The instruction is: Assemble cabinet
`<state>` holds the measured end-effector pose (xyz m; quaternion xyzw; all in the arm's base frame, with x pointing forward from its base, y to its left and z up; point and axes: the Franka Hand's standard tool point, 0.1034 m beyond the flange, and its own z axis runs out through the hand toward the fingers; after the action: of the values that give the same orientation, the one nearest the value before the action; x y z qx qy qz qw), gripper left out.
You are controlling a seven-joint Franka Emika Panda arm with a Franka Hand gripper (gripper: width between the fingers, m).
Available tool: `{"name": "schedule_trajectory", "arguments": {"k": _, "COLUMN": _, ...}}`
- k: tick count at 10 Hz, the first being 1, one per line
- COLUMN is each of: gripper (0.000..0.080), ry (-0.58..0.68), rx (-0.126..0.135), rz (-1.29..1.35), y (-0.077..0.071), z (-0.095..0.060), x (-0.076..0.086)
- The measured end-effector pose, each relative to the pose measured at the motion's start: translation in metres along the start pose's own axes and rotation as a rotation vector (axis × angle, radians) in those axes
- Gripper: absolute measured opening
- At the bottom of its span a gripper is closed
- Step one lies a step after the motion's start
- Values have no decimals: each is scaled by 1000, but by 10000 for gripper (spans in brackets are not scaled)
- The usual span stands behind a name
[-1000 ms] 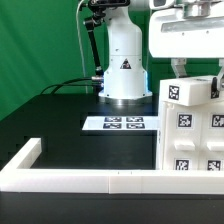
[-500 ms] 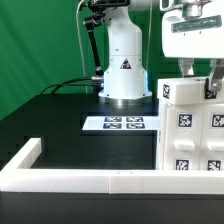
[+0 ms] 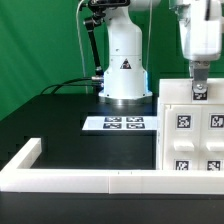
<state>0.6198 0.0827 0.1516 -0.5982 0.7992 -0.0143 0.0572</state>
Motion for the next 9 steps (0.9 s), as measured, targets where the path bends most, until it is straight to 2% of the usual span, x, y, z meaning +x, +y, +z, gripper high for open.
{"name": "schedule_trajectory", "arguments": {"k": 5, "gripper": 560, "ry": -52, "rx": 0, "rz": 210, "y": 1, "z": -1, "x": -3}}
{"name": "schedule_trajectory", "arguments": {"k": 8, "gripper": 560, "ry": -67, "rx": -1, "rz": 178, "y": 0, "z": 0, "x": -2}}
{"name": "schedule_trajectory", "arguments": {"k": 9, "gripper": 714, "ry": -68, "rx": 0, "rz": 169, "y": 0, "z": -1, "x": -2}}
